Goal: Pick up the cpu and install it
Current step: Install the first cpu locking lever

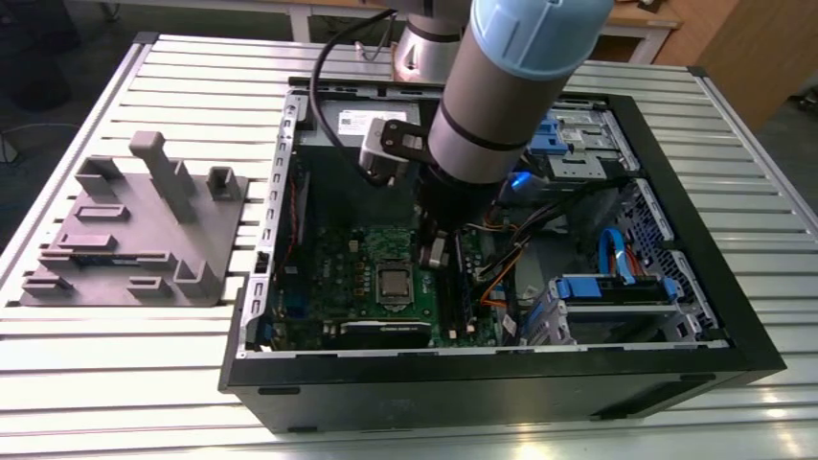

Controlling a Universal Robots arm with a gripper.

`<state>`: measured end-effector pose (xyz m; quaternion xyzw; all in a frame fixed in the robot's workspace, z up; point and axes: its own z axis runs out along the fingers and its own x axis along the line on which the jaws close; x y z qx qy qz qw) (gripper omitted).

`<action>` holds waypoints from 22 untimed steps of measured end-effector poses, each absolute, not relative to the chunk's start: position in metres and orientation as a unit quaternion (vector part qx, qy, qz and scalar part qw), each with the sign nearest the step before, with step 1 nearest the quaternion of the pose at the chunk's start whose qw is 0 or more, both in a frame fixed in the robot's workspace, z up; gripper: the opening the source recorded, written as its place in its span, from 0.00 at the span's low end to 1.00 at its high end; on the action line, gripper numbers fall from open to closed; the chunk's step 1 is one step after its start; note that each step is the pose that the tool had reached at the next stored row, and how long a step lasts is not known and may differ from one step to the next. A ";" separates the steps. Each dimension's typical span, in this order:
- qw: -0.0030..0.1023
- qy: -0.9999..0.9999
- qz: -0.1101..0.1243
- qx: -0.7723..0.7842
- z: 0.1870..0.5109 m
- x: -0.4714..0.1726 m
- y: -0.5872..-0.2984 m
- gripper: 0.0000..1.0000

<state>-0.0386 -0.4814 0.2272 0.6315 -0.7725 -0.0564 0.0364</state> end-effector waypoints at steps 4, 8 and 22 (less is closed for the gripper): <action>0.037 -0.771 -0.055 0.633 0.226 -0.039 -0.486 0.10; 0.038 -0.769 -0.054 0.635 0.225 -0.039 -0.490 0.10; 0.039 -0.758 -0.053 0.649 0.220 -0.037 -0.497 0.10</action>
